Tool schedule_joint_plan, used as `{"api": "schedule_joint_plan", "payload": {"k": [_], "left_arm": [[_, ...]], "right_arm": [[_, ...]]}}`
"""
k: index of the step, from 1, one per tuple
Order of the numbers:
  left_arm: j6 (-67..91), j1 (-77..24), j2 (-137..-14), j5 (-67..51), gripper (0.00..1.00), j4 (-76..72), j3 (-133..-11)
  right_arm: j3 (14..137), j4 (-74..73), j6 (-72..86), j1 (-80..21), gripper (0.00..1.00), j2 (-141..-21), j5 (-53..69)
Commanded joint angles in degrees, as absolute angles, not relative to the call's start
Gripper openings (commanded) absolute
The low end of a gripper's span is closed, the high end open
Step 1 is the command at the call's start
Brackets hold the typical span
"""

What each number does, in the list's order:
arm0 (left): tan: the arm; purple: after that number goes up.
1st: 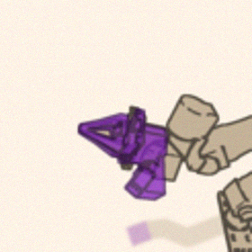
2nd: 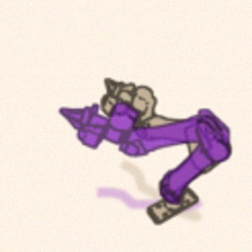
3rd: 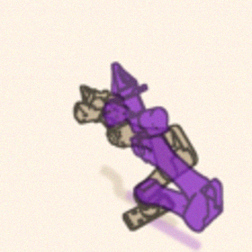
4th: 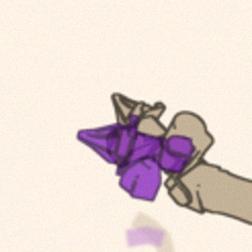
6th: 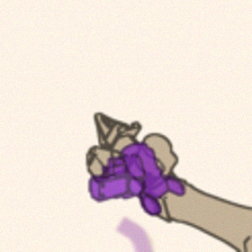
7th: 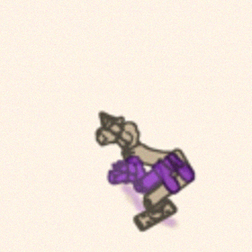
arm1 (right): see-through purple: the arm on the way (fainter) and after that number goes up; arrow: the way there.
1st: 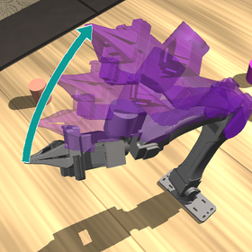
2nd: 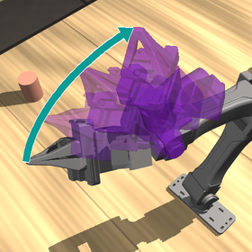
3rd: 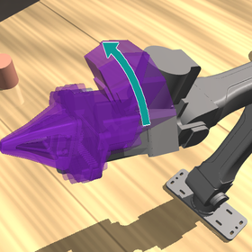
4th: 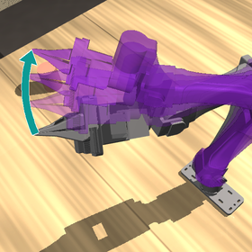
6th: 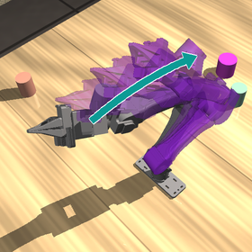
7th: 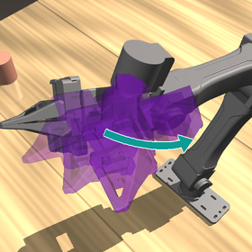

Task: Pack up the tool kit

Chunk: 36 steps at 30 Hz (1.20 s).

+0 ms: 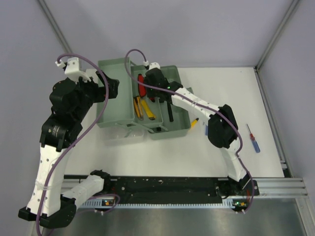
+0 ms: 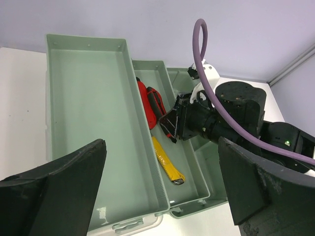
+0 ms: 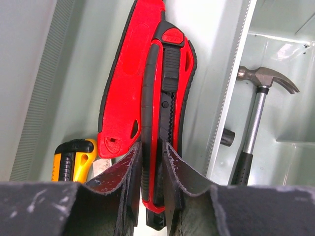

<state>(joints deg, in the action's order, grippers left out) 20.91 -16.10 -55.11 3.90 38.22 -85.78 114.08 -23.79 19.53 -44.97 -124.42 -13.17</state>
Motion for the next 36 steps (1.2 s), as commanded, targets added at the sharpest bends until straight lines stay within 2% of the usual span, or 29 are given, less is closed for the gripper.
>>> {"api": "schedule_joint_plan", "payload": {"k": [1, 6, 8, 14, 16, 20, 23, 36], "left_arm": [[21.1, -15.8, -54.5, 3.8, 0.98, 36.9, -85.7], [21.3, -15.8, -54.3, 3.7, 0.98, 37.2, -85.6], [21.4, -15.8, -54.3, 3.6, 0.98, 37.2, -85.5], [21.4, -15.8, -54.2, 3.6, 0.98, 37.4, -85.5], [21.4, -15.8, -54.1, 3.6, 0.98, 37.4, -85.5], [21.4, -15.8, -54.1, 3.6, 0.98, 37.6, -85.6], [21.4, -15.8, -54.1, 3.6, 0.98, 37.7, -85.6], [21.4, -15.8, -54.0, 3.5, 0.98, 37.6, -85.7]], "right_arm": [[116.9, -24.2, 20.6, -44.6, 0.21, -126.0, -14.1], [118.6, -24.3, 24.2, -44.6, 0.22, -126.7, -17.9], [118.4, -25.1, 27.1, -44.6, 0.18, -126.7, -21.9], [118.5, -25.9, 29.5, -44.5, 0.16, -127.4, -24.0], [118.9, -25.8, 29.4, -44.5, 0.18, -127.9, -22.6], [118.8, -25.8, 28.8, -44.5, 0.31, -127.2, -20.7], [119.2, -25.9, 28.8, -44.5, 0.35, -125.7, -19.3], [119.2, -25.1, 25.6, -44.5, 0.39, -116.3, -19.1]]}}
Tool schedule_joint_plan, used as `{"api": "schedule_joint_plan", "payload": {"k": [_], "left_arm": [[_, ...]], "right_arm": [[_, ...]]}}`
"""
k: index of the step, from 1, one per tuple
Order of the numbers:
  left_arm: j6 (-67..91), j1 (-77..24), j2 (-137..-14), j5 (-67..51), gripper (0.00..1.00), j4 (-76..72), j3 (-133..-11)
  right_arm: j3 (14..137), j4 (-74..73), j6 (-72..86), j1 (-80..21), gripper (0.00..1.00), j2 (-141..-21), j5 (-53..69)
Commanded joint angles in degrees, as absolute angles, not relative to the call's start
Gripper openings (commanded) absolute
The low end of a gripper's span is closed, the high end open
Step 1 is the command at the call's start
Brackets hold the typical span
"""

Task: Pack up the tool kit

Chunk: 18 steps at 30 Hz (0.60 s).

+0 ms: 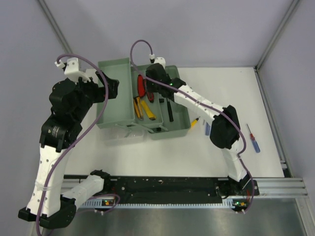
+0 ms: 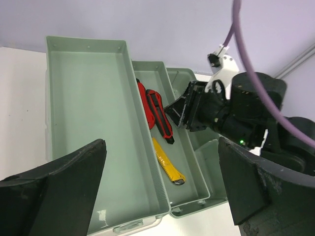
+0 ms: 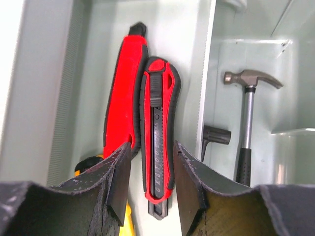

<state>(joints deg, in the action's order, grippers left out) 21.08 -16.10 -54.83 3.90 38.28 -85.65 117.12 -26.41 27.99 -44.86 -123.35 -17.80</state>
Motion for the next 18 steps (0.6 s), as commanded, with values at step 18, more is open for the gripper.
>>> {"api": "schedule_joint_plan", "payload": {"k": [18], "left_arm": [[17.2, -15.8, -54.3, -9.2, 0.98, 34.0, -85.4]], "right_arm": [[87.0, -26.3, 20.4, -34.9, 0.47, -91.0, -29.5]]}}
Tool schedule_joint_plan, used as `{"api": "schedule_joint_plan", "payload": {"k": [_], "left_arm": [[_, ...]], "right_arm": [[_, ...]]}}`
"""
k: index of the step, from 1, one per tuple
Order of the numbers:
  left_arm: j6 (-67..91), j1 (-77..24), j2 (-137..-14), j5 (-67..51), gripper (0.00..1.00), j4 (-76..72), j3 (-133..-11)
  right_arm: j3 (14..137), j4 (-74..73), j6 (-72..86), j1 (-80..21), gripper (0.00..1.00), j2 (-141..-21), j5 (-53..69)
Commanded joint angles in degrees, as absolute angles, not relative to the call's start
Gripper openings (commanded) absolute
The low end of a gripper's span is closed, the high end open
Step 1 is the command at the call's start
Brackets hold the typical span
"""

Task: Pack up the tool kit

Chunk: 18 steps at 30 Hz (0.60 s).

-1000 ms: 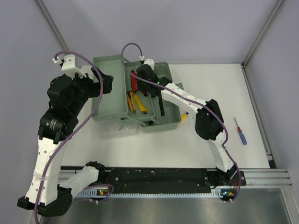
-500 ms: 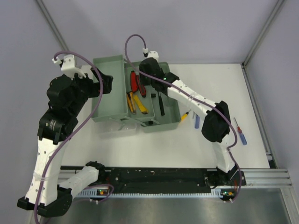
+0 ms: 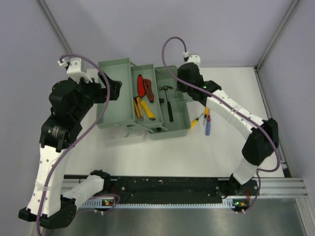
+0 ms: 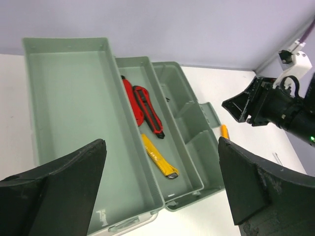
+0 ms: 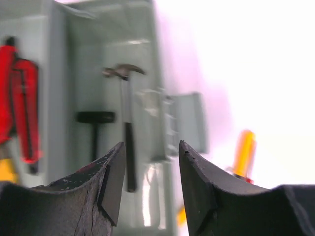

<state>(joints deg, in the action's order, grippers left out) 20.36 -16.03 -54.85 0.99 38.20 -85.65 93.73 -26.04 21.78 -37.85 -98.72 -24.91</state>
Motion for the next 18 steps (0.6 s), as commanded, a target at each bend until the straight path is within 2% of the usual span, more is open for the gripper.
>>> {"api": "schedule_joint_plan", "payload": {"k": [1, 6, 10, 18], "left_arm": [[16.5, -15.8, -54.3, -12.2, 0.98, 32.9, -85.3], [15.6, -15.9, -54.4, -23.6, 0.98, 28.0, -83.9], [17.5, -15.9, -55.6, -27.0, 0.98, 24.9, -82.8], [20.2, -16.0, -58.8, -29.0, 0.98, 21.5, -83.4]], "right_arm": [[84.1, -26.7, 21.2, -33.8, 0.47, -89.1, -29.5], [70.7, -29.3, 25.7, -27.3, 0.47, -81.6, -25.6], [61.8, -29.7, 26.0, -24.4, 0.48, -78.7, -24.6], [54.8, -28.4, 27.2, -19.9, 0.47, -84.5, -17.5]]}}
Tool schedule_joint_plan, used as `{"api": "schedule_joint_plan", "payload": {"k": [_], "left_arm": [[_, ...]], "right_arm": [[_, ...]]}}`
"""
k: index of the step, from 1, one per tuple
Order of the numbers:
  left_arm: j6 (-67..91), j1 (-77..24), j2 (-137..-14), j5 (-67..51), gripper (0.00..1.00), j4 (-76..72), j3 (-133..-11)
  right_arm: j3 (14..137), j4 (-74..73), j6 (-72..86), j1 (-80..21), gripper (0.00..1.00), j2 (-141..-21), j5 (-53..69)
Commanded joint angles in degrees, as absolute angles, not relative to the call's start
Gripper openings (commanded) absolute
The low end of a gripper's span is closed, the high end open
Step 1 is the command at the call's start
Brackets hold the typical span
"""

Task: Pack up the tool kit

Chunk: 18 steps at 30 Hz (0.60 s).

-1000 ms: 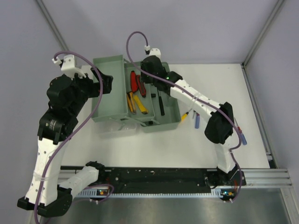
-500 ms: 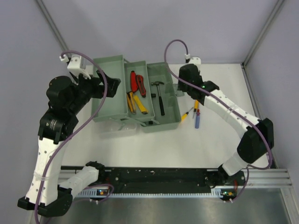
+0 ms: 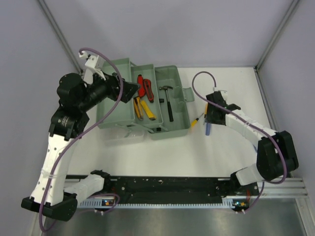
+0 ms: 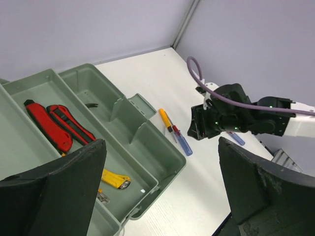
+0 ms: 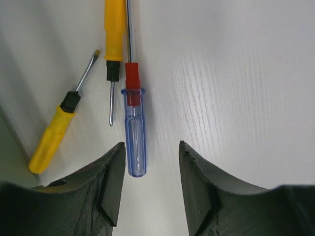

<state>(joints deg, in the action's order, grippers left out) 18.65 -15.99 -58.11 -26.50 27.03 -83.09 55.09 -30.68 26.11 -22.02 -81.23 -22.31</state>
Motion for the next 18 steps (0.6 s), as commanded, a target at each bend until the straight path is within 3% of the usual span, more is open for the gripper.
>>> {"api": "schedule_joint_plan", "payload": {"k": [1, 10, 14, 18], "left_arm": [[20.5, -16.0, -59.0, -29.1, 0.98, 21.3, -83.4], [21.0, -16.0, -59.3, -29.7, 0.98, 21.1, -83.1], [20.0, -15.9, -60.4, -25.2, 0.98, 24.9, -84.6], [19.9, -15.9, -63.2, -20.4, 0.98, 30.0, -87.3]], "right_arm": [[54.6, -28.0, 27.2, -19.0, 0.46, -85.9, -16.2], [53.6, -21.8, 25.7, -17.9, 0.4, -93.0, -10.3], [53.6, -21.9, 27.5, -17.8, 0.21, -94.7, -11.7], [53.8, -22.0, 29.2, -17.7, 0.08, -93.3, -12.7]]}}
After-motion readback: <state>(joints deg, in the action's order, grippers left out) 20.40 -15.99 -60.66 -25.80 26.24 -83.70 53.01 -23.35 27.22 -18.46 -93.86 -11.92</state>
